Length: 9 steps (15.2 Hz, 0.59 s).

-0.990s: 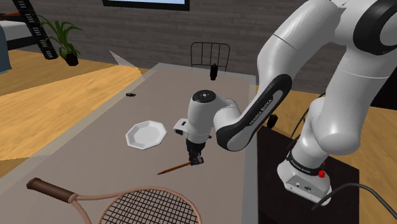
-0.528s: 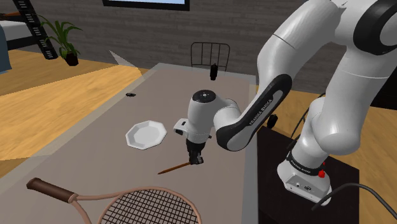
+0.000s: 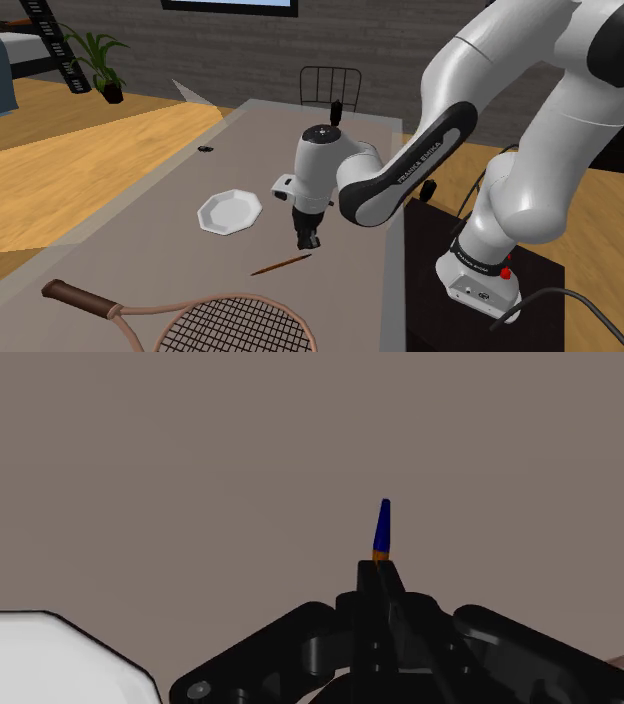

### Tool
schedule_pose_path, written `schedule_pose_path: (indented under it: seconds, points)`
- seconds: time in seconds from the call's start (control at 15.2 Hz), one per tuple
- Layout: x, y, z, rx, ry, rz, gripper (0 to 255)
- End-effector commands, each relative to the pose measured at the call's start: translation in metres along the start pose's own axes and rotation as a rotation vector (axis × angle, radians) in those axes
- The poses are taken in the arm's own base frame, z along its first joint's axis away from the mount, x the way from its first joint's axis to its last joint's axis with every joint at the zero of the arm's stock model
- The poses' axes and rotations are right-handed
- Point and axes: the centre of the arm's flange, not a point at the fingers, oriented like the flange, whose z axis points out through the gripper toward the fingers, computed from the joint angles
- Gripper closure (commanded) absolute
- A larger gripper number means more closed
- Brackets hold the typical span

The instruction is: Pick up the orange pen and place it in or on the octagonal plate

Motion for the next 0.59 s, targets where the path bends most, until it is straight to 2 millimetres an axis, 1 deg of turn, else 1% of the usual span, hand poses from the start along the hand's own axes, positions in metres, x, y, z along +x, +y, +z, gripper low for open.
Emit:
schedule_pose_path:
  seconds: [0.0,0.07,0.53]
  points:
    - [0.0,0.0,0.0,0.0,0.0,0.0,255]
    - [0.0,0.0,0.0,0.0,0.0,0.0,0]
    - [0.1,-0.008,0.01,-0.008,-0.056,0.003,0]
